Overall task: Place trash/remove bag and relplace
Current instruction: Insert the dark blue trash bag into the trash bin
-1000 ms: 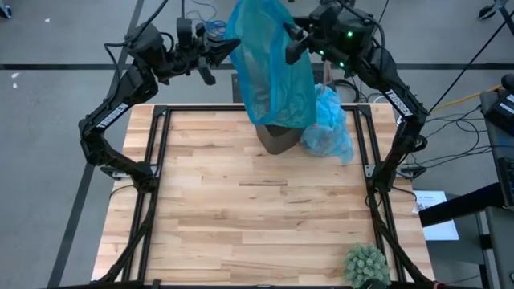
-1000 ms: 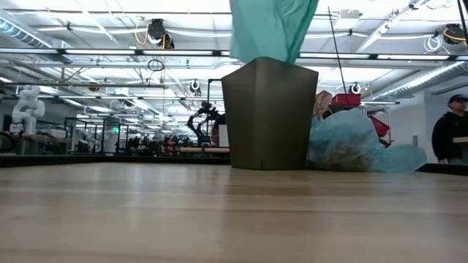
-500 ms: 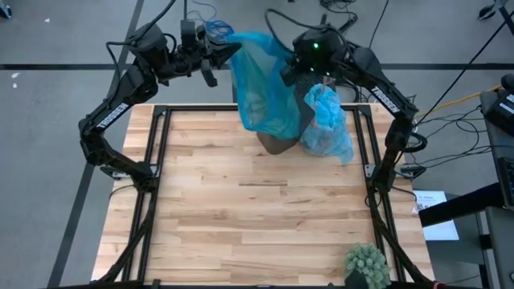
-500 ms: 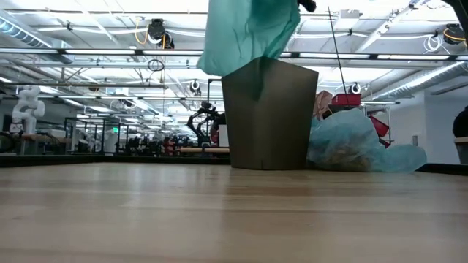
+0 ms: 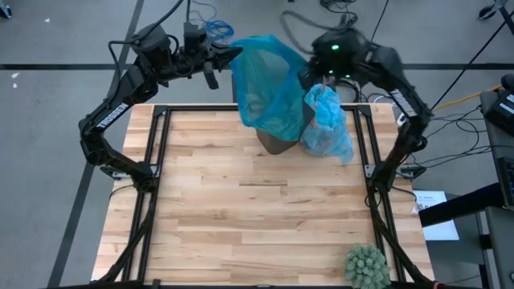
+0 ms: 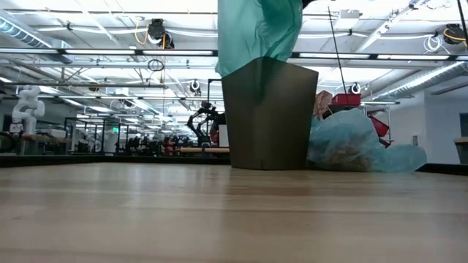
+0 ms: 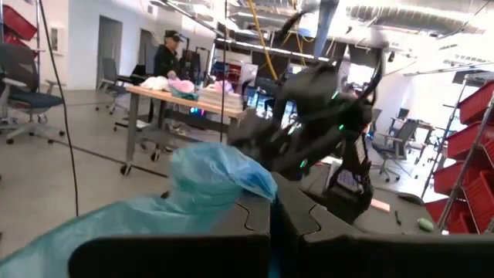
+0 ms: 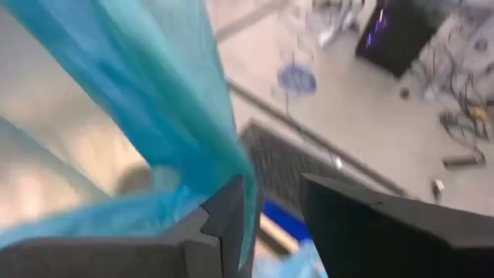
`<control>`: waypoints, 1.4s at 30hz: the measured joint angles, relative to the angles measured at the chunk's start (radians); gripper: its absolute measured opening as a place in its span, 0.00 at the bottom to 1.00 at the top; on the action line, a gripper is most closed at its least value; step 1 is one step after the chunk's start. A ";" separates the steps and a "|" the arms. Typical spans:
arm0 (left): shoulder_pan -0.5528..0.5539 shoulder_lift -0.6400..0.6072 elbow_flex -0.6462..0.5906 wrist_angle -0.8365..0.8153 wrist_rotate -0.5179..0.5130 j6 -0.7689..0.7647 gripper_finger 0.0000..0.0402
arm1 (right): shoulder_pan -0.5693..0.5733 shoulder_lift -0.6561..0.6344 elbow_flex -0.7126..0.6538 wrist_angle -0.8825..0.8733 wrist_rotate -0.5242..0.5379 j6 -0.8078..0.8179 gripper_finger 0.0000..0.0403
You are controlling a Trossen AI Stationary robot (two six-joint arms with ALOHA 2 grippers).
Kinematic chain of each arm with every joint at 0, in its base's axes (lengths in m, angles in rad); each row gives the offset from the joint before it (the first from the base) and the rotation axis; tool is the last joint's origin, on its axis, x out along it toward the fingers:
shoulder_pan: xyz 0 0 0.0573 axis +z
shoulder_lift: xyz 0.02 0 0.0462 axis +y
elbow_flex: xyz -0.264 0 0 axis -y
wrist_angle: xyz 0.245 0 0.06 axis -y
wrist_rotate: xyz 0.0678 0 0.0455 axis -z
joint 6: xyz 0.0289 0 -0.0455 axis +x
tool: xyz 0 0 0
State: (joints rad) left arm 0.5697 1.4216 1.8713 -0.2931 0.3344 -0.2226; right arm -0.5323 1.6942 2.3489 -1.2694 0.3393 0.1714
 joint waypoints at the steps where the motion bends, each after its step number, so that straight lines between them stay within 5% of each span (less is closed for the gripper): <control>1: 0.000 0.002 0.000 0.000 0.000 0.000 0.00 | 0.000 -0.016 0.000 0.029 0.000 -0.005 0.29; 5: 0.000 0.006 0.000 -0.001 0.000 -0.005 0.00 | 0.003 -0.082 0.000 0.141 -0.022 -0.044 0.29; 11: 0.000 0.006 0.000 0.000 0.000 -0.006 0.00 | 0.028 -0.105 0.003 0.347 -0.398 -0.079 0.27; 19: -0.001 0.006 0.000 0.037 0.000 -0.006 0.00 | 0.063 0.098 -0.002 0.404 -0.414 -0.178 0.02; 24: -0.004 0.006 0.000 0.054 0.001 -0.008 0.00 | 0.017 0.211 0.001 0.519 -0.412 -0.176 0.00; 33: -0.036 -0.004 -0.001 0.058 0.002 -0.007 0.00 | -0.029 0.322 -0.001 0.048 -0.362 -0.131 0.00; 42: -0.036 -0.044 -0.001 0.056 0.002 -0.004 0.00 | -0.045 0.152 0.001 -0.271 -0.307 -0.100 0.00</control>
State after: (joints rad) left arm 0.5341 1.3771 1.8702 -0.2374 0.3364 -0.2265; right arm -0.5770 1.8458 2.3497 -1.5403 0.0319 0.0716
